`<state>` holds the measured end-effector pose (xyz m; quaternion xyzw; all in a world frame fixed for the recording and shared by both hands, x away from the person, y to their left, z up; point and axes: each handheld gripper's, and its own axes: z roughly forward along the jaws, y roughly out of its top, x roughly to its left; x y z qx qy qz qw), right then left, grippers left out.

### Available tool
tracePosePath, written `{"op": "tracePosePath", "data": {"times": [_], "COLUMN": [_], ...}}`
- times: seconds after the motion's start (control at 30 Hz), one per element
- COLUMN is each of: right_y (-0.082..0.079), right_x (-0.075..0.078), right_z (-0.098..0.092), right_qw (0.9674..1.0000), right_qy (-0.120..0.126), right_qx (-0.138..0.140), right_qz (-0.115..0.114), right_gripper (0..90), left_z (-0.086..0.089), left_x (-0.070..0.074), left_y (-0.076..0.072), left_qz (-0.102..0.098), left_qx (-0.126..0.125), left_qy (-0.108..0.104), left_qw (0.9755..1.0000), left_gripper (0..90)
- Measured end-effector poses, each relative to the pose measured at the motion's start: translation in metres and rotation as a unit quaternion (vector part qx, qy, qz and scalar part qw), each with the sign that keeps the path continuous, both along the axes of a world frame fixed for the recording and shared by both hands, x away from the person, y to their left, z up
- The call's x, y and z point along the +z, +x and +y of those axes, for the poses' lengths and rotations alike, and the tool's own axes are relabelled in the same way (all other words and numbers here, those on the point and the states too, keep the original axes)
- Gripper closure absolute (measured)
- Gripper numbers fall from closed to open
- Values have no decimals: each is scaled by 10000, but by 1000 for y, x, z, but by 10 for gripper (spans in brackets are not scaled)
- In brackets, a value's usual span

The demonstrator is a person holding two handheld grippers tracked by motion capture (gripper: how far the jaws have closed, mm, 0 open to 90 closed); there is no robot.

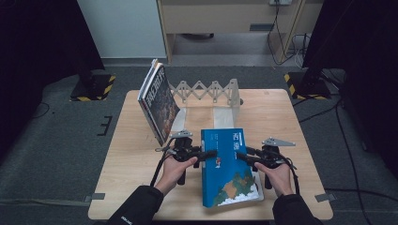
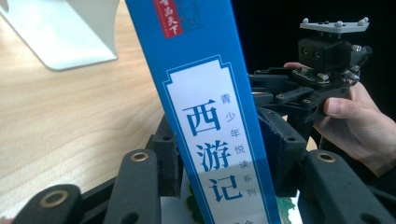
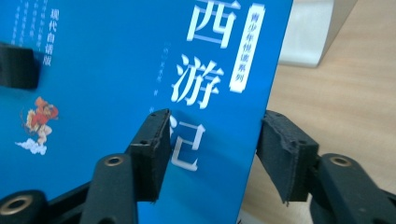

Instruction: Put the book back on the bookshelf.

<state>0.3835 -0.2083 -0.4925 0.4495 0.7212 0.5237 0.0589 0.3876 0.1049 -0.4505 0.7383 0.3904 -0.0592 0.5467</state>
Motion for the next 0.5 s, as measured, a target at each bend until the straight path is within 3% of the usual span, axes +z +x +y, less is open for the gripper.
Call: {"op": "tracePosePath", "data": {"times": [0.27,0.5], "right_y": [-5,-8], "right_x": [16,16], "right_z": [-1,-1], "right_qw": [9975,9968], "right_qy": [252,256], "right_qx": [-159,-104], "right_qz": [-648,-744], "right_gripper": [517,544], "left_z": [2,-6], "left_x": [17,15], "left_y": [-5,-7], "left_qz": [-399,-465], "left_qx": [-10,-58], "left_qy": [-371,-300], "left_qw": [9985,9984], "left_gripper": [584,562]}}
